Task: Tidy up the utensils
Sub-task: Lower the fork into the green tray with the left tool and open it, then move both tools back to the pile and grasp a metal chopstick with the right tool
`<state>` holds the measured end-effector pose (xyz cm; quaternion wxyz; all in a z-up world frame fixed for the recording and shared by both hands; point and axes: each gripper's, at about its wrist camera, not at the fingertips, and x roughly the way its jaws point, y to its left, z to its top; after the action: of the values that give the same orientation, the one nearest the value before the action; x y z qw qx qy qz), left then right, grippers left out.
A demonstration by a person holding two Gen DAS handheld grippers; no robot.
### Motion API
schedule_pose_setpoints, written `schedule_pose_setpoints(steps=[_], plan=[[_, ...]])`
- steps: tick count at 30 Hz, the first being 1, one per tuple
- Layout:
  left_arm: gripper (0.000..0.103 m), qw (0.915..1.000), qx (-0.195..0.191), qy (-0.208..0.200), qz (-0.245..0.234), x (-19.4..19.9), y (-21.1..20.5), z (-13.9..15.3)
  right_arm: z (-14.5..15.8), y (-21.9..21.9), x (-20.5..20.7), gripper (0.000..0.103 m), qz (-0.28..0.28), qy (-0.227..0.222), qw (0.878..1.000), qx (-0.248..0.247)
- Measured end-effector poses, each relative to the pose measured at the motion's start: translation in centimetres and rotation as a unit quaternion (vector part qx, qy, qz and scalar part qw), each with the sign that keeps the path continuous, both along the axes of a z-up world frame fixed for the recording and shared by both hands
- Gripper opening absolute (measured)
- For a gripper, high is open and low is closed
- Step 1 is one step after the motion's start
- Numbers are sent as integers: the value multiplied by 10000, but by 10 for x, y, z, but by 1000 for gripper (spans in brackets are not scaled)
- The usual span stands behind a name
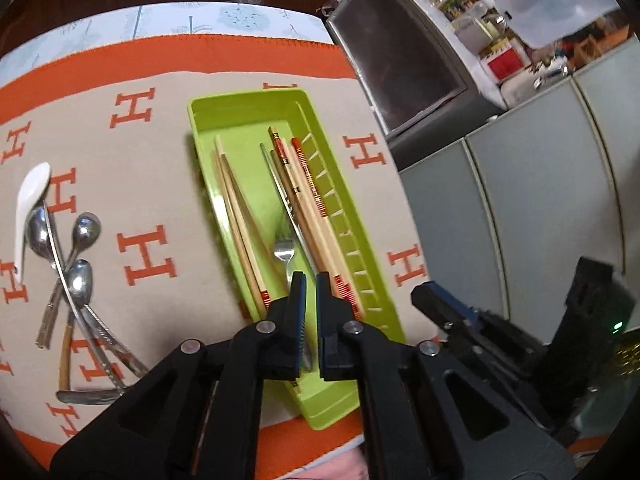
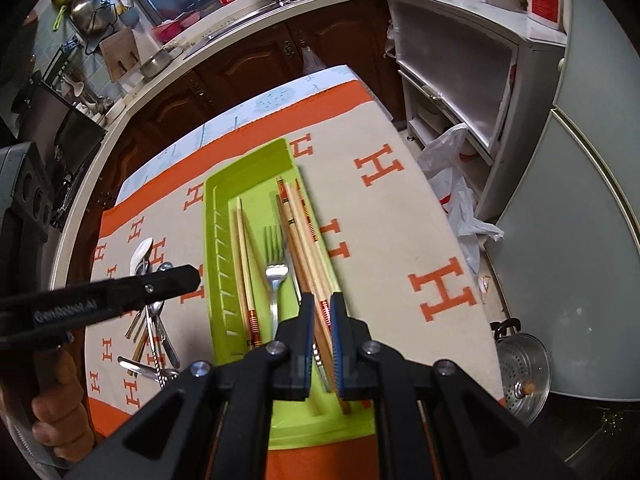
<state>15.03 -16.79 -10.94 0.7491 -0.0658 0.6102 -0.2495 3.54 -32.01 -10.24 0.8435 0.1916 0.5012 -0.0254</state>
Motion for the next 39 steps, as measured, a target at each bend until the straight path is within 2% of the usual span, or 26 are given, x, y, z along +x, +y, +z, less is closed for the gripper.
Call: schedule_pose_setpoints(steps=[3,8,14,21,28,34,37,39], plan=[[9,9994,245,-233,-35,-4,7,0,0,7,3,8,107,-18,9999,28],[35,9967,548,-585,124,-9,39,9,4,24,5,8,367,-79,9993,77],[37,9911,913,-923,301,-23,92,18,8,63,13,8,875,-76,9961,107],[37,9854,1098,-1014,814,-43,169,22,8,115,26,8,1501,14,9885,181],[37,9801,1141,-923,1340,-55,233,8,-6,166,41,8,2071,282,9773,340],[37,9774,1216,-803,1530,-55,261,-13,-27,204,59,8,2427,646,9671,395],[37,9780,1216,-723,1533,-53,267,-22,-37,217,66,15,2538,779,9636,311],[37,9781,1242,-704,1517,-52,270,-27,-45,224,70,16,2603,886,9610,288]])
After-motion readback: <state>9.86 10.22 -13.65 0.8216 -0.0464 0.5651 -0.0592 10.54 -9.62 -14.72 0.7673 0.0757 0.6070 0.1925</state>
